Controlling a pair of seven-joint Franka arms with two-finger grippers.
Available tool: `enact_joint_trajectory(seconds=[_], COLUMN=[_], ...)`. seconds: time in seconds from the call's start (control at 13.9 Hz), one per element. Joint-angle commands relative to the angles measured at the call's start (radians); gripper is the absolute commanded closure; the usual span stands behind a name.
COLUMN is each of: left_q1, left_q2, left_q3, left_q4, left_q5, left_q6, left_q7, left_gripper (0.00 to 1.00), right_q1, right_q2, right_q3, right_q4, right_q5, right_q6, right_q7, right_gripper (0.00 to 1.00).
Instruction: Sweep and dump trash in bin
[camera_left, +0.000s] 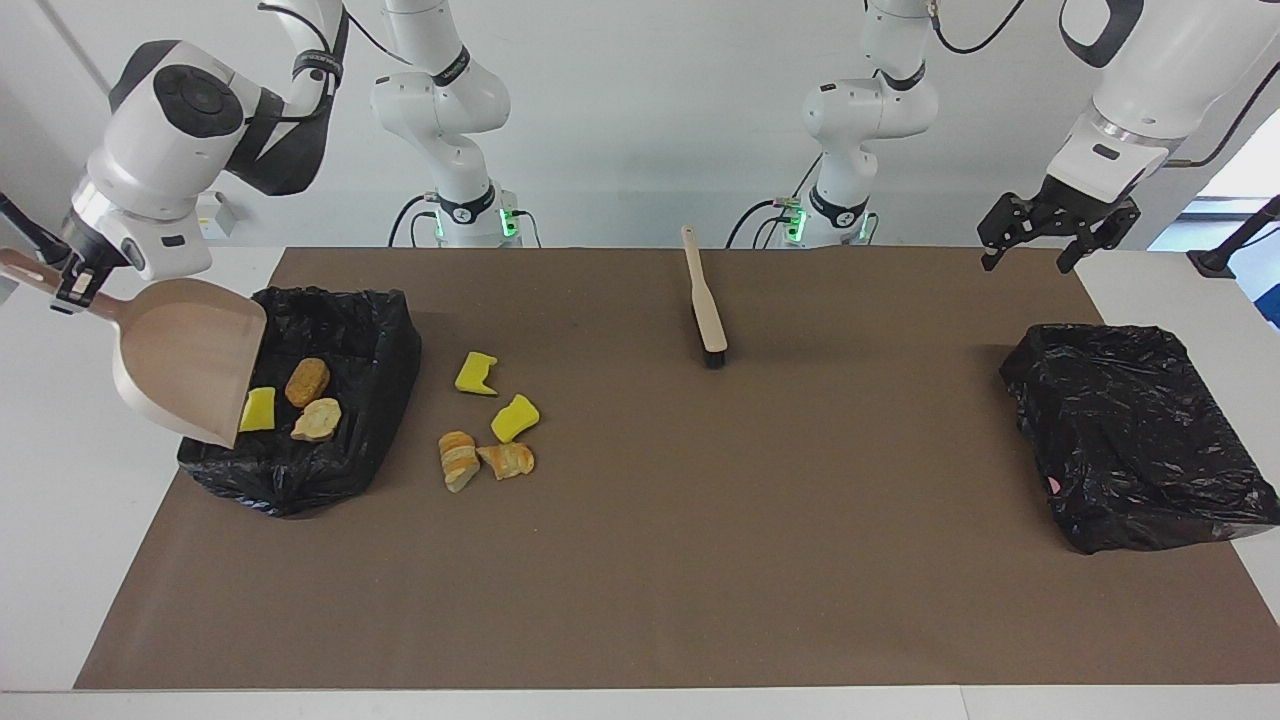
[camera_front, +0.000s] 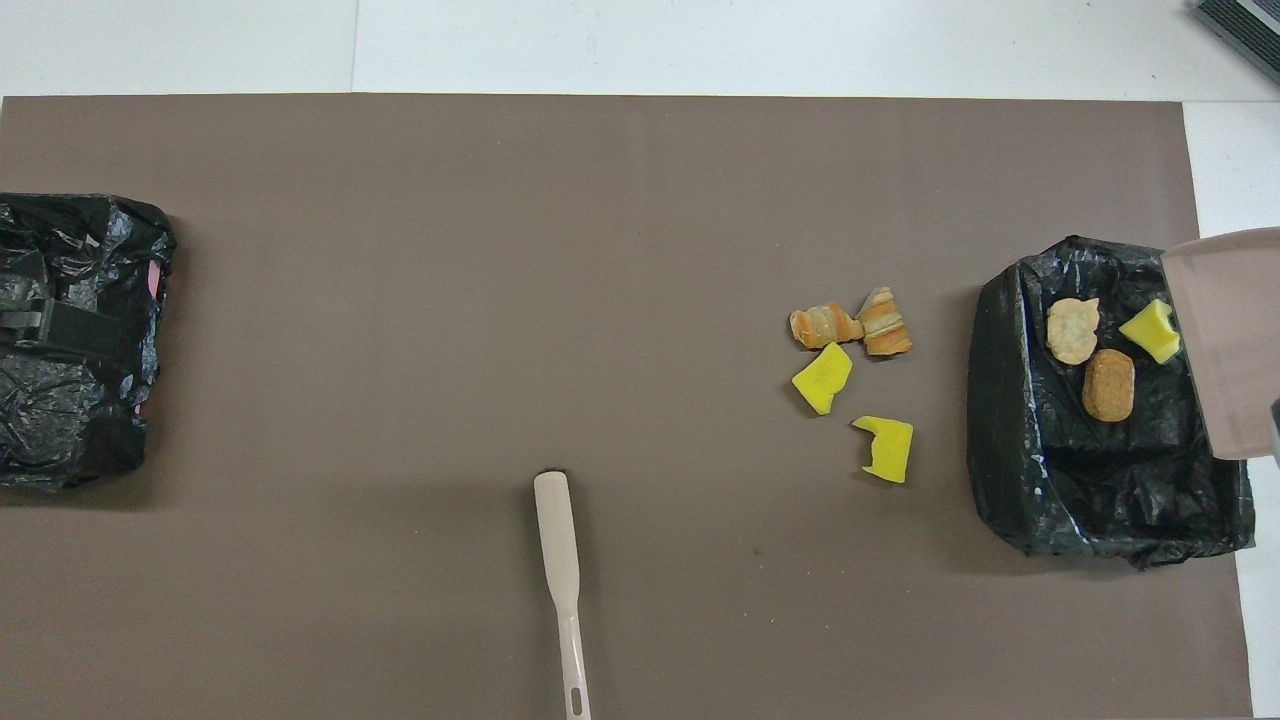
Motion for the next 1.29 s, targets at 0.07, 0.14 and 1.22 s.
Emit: enact_joint_trajectory(seconds=[0.07, 0.14, 1.22], left_q1=[0.007, 0.009, 0.009], left_q2=[-0.004, -0.004, -0.004], left_q3=[-0.005, -0.005, -0.005], left_q4=[0.009, 0.009, 0.009], left_q5=[0.014, 0.014, 0.014], left_q6=[-0.015, -0.015, -0.015], left_q7=[0.0, 0.0, 0.0], left_gripper=[0.0, 0.0, 0.0], right_q1=[0.008, 0.008, 0.217], right_q2=[0.005, 0.005, 0.075], right_q3=[0.055, 0.087, 0.257], right_q4=[0.142, 0.171, 0.191], right_q5=[0.147, 0.163, 0.649], right_q6=[-0.128, -0.176, -0.318], right_q7=[0.095, 0.135, 1.305], right_gripper=[1.0, 1.0, 1.0])
